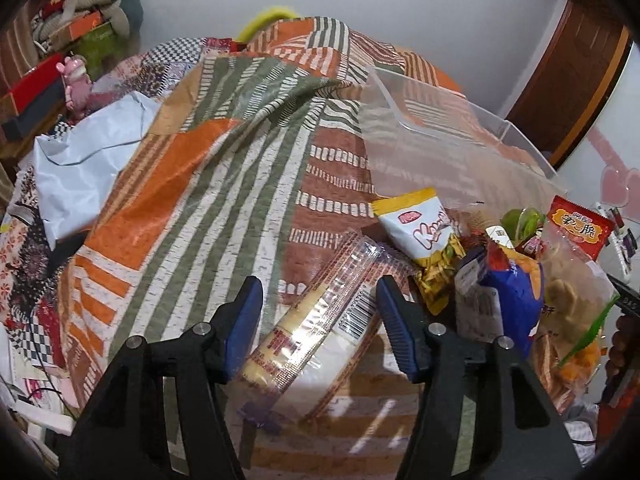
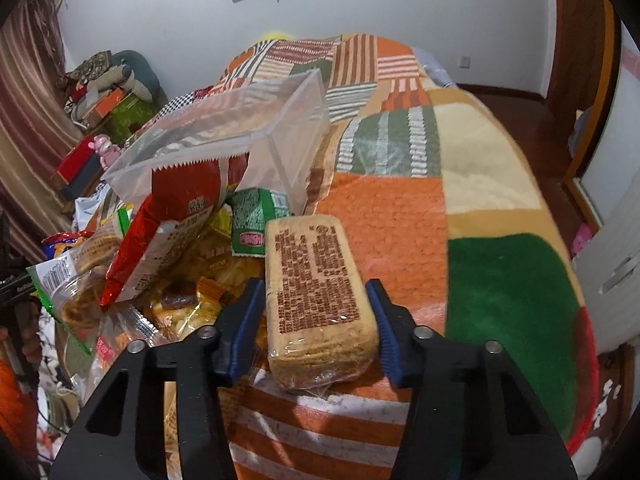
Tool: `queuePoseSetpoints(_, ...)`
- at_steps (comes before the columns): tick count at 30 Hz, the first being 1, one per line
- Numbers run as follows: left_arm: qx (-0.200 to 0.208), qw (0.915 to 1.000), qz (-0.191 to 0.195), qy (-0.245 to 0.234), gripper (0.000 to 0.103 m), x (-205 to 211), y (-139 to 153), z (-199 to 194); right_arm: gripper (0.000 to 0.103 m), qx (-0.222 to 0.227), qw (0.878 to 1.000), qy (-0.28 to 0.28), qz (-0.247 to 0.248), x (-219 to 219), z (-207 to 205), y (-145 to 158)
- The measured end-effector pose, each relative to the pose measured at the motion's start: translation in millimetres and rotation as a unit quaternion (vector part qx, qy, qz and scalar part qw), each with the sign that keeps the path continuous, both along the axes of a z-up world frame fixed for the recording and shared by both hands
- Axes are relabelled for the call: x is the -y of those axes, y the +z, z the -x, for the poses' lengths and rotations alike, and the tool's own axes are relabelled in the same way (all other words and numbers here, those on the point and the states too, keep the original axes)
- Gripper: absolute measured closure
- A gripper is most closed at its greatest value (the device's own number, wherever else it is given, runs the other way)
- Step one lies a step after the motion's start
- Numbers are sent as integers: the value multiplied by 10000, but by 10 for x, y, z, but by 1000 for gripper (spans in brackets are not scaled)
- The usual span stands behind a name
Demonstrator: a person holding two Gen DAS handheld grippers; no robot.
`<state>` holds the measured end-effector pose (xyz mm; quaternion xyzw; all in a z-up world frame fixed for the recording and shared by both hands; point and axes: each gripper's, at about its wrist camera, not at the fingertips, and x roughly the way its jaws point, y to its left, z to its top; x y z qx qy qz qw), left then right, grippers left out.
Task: Organize snacks
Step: 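Grasp the clear wafer pack with the left gripper while the right grasps the brown-printed bread block, then carry both snacks into the clear plastic box and open both grippers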
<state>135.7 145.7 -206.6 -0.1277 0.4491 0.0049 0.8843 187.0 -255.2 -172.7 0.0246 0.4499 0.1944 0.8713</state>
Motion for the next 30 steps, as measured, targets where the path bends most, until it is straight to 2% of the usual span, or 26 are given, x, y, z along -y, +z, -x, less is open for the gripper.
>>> queuePoseSetpoints(4,-137,9997,86,-209,43,72,-52,-16,61,-76,10000,24,-22,-14,-5,-32)
queuePoseSetpoints(8,-238,9992,-237,-234,43,167,-129,-21,66,-76,9999,26,-64,-11,-11,-35)
queuePoseSetpoints(12,-254,9997,-28,-42,44,104,-164,-49,69,-1,10000,42,-42,-29,0,-15)
queuePoseSetpoints(16,-217,9996,-81,150,57,77,-132,-7,69,73,10000,12,-28,-23,13,3)
queuePoseSetpoints(21,-51,9994,-91,316,58,11,-7,91,69,236,9997,-42,-110,29,32,83)
queuePoseSetpoints(30,521,9976,-257,388,58,11,473,133,70,769,9966,-159,-237,108,7,401)
